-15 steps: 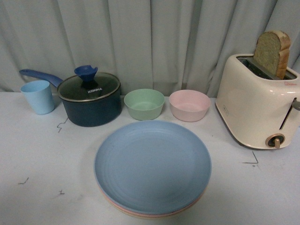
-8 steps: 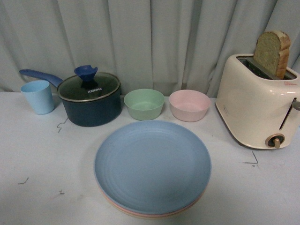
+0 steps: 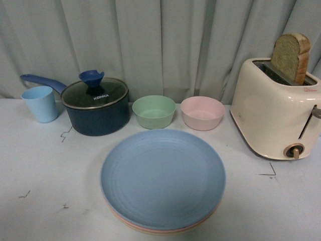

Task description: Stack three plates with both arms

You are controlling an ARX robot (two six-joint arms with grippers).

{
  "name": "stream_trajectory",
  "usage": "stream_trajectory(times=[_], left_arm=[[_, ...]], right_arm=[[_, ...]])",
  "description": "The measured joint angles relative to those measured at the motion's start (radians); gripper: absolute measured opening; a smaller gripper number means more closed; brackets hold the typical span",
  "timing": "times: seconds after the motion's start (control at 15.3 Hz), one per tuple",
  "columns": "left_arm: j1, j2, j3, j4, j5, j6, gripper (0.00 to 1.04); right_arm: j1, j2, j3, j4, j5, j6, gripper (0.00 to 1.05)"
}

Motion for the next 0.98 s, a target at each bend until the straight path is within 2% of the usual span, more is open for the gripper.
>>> stream_trajectory(times=[0.13, 0.33, 0.39, 0.46, 0.98], left_arm=[[0.0, 0.0, 0.0, 0.0, 0.0, 0.0, 0.98], [0.0, 0.0, 0.0, 0.0, 0.0, 0.0, 0.98], [0.0, 0.0, 0.0, 0.0, 0.0, 0.0, 0.98], [0.0, 0.0, 0.0, 0.0, 0.0, 0.0, 0.98], [0.0, 0.0, 0.0, 0.0, 0.0, 0.0, 0.98]], right_arm=[[0.0, 0.0, 0.0, 0.0, 0.0, 0.0, 0.61], [0.0, 0.0, 0.0, 0.0, 0.0, 0.0, 0.94], [0.0, 0.0, 0.0, 0.0, 0.0, 0.0, 1.0], [0.0, 0.0, 0.0, 0.0, 0.0, 0.0, 0.97], [0.0, 0.0, 0.0, 0.0, 0.0, 0.0, 0.98]])
